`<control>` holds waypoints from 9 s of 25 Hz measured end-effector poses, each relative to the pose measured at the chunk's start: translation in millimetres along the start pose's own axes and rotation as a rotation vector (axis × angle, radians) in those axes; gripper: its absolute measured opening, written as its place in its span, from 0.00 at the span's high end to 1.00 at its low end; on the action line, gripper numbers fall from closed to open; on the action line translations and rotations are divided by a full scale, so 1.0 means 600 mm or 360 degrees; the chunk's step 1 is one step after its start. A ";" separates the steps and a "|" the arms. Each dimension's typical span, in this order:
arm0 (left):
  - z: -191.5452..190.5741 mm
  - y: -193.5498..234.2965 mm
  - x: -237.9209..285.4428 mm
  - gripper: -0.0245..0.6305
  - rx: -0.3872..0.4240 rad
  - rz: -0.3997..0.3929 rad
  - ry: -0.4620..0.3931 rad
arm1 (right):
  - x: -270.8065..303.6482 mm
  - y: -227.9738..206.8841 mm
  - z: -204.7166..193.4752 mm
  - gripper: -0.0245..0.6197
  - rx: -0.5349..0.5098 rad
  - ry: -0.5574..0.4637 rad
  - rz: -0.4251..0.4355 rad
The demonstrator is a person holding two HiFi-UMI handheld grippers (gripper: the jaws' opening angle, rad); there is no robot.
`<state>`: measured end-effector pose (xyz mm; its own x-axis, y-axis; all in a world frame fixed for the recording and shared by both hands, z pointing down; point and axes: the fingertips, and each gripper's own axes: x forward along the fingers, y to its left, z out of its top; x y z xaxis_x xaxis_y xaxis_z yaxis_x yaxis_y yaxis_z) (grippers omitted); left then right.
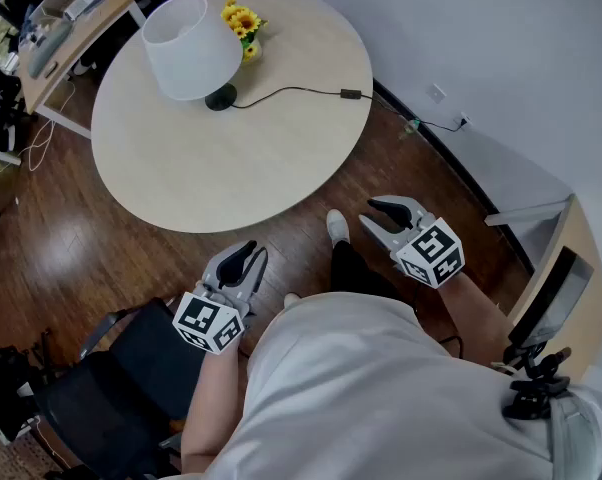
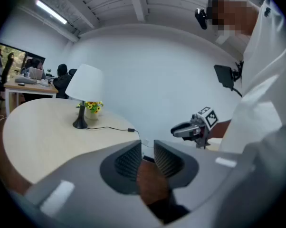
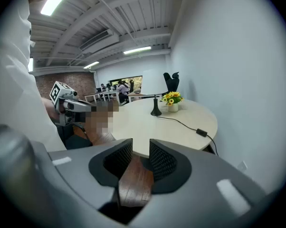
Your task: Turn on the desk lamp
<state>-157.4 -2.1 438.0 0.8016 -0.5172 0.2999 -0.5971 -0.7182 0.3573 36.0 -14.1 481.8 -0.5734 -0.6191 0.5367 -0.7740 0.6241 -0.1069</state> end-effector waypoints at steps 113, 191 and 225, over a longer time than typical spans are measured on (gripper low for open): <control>0.152 0.129 0.213 0.84 -0.0105 0.0359 -0.0014 | 0.369 -0.517 -0.100 0.73 -0.0373 0.0734 0.0251; -0.111 -0.246 -0.201 0.84 0.0141 -0.0121 0.0103 | -0.198 0.244 -0.090 0.73 -0.0003 -0.0073 -0.0120; -0.080 -0.263 -0.266 0.84 0.0260 -0.0306 -0.0001 | -0.251 0.336 -0.001 0.73 -0.0093 -0.0203 -0.0279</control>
<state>-192.3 216.1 376.5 0.9000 -0.3640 0.2397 -0.4207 -0.8691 0.2601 -33.5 205.3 380.0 -0.4639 -0.7733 0.4323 -0.8498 0.5263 0.0295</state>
